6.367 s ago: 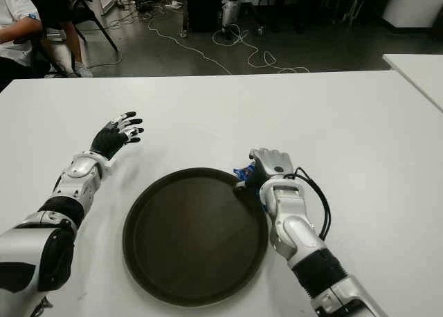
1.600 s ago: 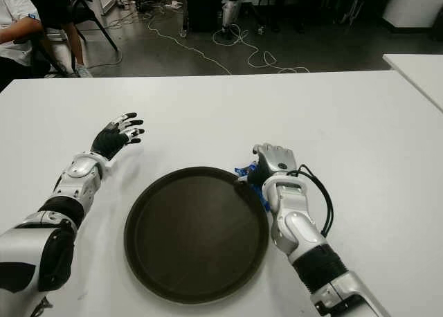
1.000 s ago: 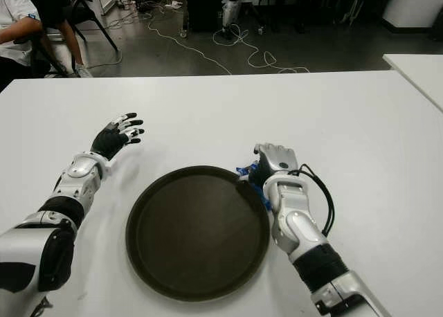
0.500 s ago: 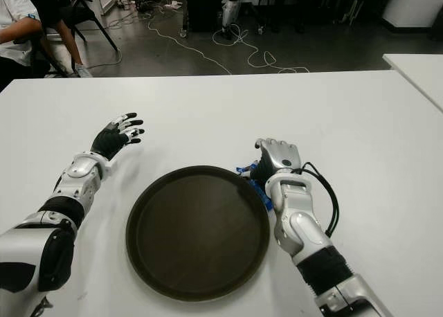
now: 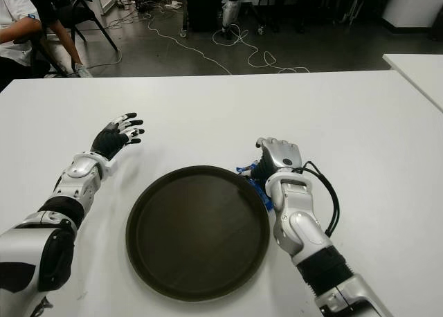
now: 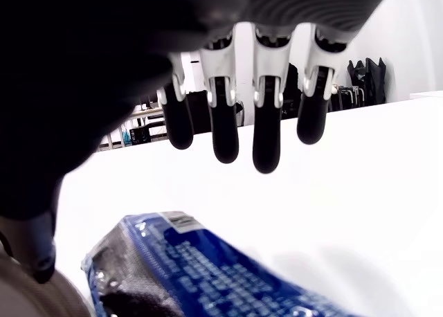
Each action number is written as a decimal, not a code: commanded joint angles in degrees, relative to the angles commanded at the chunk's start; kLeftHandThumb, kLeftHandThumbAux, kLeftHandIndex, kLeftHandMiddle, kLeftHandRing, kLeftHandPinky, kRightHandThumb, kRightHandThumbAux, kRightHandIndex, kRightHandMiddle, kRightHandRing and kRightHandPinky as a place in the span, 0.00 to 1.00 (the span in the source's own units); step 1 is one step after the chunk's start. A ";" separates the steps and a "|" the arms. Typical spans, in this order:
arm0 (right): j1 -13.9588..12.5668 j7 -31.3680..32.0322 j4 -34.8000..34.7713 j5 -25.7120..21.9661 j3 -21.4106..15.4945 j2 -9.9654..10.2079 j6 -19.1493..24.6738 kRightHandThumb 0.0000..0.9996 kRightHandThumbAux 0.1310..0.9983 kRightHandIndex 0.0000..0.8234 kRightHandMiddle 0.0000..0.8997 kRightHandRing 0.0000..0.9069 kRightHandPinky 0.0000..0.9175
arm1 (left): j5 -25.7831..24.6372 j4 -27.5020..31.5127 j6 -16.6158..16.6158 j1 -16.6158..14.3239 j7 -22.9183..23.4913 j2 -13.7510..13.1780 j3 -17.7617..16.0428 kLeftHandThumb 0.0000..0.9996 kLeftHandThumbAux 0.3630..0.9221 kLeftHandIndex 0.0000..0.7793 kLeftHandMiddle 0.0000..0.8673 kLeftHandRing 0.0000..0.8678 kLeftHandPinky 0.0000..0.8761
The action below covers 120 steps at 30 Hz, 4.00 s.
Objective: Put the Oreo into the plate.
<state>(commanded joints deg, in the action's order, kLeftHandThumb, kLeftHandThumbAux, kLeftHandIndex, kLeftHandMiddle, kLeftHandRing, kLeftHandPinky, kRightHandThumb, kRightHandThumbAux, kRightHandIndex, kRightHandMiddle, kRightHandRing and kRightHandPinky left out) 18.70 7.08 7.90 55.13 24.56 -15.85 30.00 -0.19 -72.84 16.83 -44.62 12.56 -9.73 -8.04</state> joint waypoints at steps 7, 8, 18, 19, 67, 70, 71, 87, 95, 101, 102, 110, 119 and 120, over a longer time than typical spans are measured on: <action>0.12 -0.09 0.26 0.16 0.07 0.01 0.11 0.00 0.51 0.36 0.33 0.33 0.27 | 0.00 -0.04 -0.27 -0.07 0.01 -0.02 0.02 0.05 0.63 0.18 0.23 0.23 0.25; 0.14 -0.12 0.29 0.16 0.06 0.02 0.12 0.00 0.51 0.36 0.33 0.33 0.26 | -0.01 -0.04 -0.26 -0.08 0.04 -0.02 0.01 0.05 0.63 0.18 0.23 0.23 0.25; 0.44 0.15 0.60 0.17 0.04 0.11 0.55 0.00 0.50 0.35 0.32 0.31 0.27 | 0.16 -0.08 0.09 -0.02 0.01 -0.08 0.13 0.04 0.64 0.17 0.22 0.22 0.23; 0.45 0.17 0.62 0.09 0.03 0.07 0.48 0.00 0.50 0.35 0.32 0.31 0.28 | 0.17 -0.08 0.14 -0.01 0.04 -0.08 0.14 0.03 0.64 0.17 0.22 0.22 0.23; 2.01 0.76 3.51 -0.40 -0.25 0.12 2.51 0.00 0.50 0.31 0.27 0.26 0.25 | 0.00 0.20 0.07 0.15 0.02 -0.33 -0.02 0.04 0.67 0.17 0.22 0.23 0.26; 1.99 0.49 3.65 -0.70 -0.45 0.13 2.17 0.00 0.51 0.31 0.27 0.26 0.22 | 0.10 0.17 -0.02 0.08 -0.13 -0.35 0.06 0.04 0.66 0.17 0.23 0.24 0.26; 2.00 0.38 3.72 -0.70 -0.47 0.10 2.07 0.00 0.51 0.31 0.27 0.25 0.22 | 0.14 0.16 -0.03 0.07 -0.18 -0.36 0.09 0.04 0.66 0.17 0.23 0.24 0.26; 1.97 -0.82 4.48 -0.84 -1.00 -0.10 1.27 0.00 0.50 0.31 0.28 0.27 0.24 | 0.41 0.26 0.46 0.23 -0.22 -0.42 0.37 0.04 0.66 0.19 0.23 0.24 0.26; 1.75 -0.52 3.56 -0.77 -1.06 -0.31 1.38 0.00 0.52 0.30 0.26 0.26 0.24 | 0.19 0.29 0.41 0.23 0.41 -0.41 0.26 0.04 0.65 0.18 0.23 0.24 0.26; 1.83 0.14 3.42 -0.69 -0.70 -0.47 1.27 0.00 0.51 0.30 0.26 0.25 0.23 | 0.12 0.26 0.20 0.12 0.30 -0.34 0.17 0.04 0.66 0.19 0.23 0.24 0.26; 1.74 0.33 3.32 -0.72 -0.60 -0.49 1.17 0.00 0.51 0.30 0.26 0.25 0.22 | 0.08 0.27 0.22 0.12 0.32 -0.31 0.13 0.04 0.67 0.19 0.23 0.24 0.26; 1.22 1.39 2.44 -0.59 0.20 -0.80 0.17 0.00 0.50 0.30 0.27 0.25 0.19 | 0.04 0.33 0.47 0.16 0.21 -0.24 0.08 0.05 0.65 0.19 0.23 0.24 0.26; 1.11 1.94 2.47 -0.43 0.81 -1.07 -0.92 0.00 0.50 0.32 0.28 0.27 0.23 | 0.19 0.37 0.66 0.15 -0.14 -0.17 0.20 0.04 0.64 0.19 0.23 0.24 0.26; 1.07 2.03 2.46 -0.22 1.14 -0.97 -0.95 0.00 0.50 0.31 0.29 0.28 0.25 | 0.27 0.35 0.56 0.11 -0.28 -0.18 0.25 0.04 0.64 0.19 0.23 0.24 0.26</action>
<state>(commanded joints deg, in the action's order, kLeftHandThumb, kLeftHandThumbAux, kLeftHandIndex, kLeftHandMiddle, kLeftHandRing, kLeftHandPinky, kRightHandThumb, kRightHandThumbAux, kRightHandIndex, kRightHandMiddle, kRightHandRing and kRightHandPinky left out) 19.77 9.11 10.35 54.92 25.69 -16.82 29.05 0.07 -72.50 17.38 -44.51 12.28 -9.91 -7.79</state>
